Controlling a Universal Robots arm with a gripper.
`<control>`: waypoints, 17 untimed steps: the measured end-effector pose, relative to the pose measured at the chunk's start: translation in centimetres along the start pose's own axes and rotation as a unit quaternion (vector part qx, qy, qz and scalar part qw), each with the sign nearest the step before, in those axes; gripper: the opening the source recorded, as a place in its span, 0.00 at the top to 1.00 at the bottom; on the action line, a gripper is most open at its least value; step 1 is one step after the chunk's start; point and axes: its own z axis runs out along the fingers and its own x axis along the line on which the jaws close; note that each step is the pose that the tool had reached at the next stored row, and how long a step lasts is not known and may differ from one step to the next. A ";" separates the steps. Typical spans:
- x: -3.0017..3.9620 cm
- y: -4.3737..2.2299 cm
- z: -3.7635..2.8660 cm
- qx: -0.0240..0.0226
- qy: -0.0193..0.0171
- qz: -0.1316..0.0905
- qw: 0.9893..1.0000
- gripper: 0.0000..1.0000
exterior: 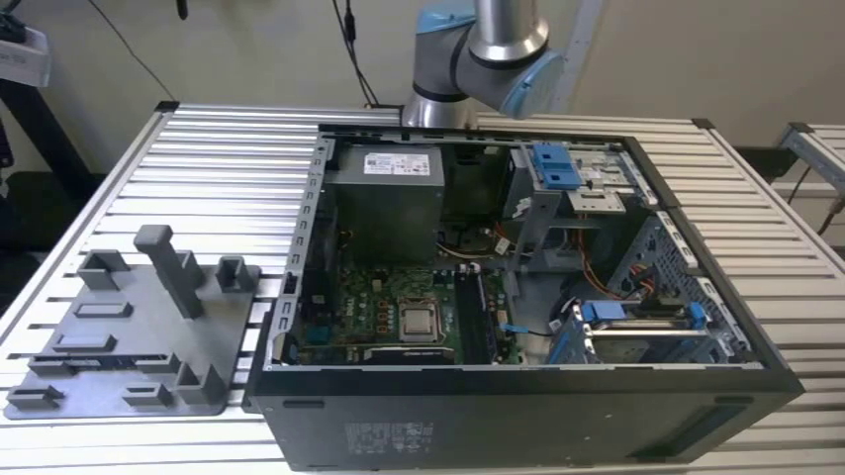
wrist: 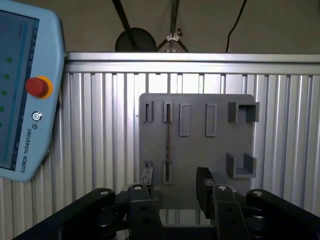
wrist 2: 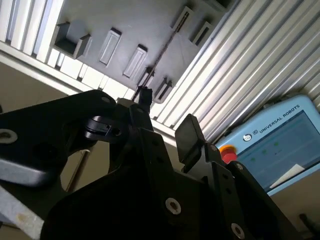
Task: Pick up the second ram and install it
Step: 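Pick up the second ram and move it above second insertion slot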
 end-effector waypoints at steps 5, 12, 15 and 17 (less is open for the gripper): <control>-0.01 -0.01 0.25 0.002 -0.011 0.000 1.000 0.52; -0.02 -0.05 1.25 0.002 -0.013 -0.003 1.000 0.52; -0.03 -0.06 1.44 0.004 -0.013 -0.005 1.000 0.52; -0.04 -0.05 1.51 0.004 -0.015 -0.005 1.000 0.52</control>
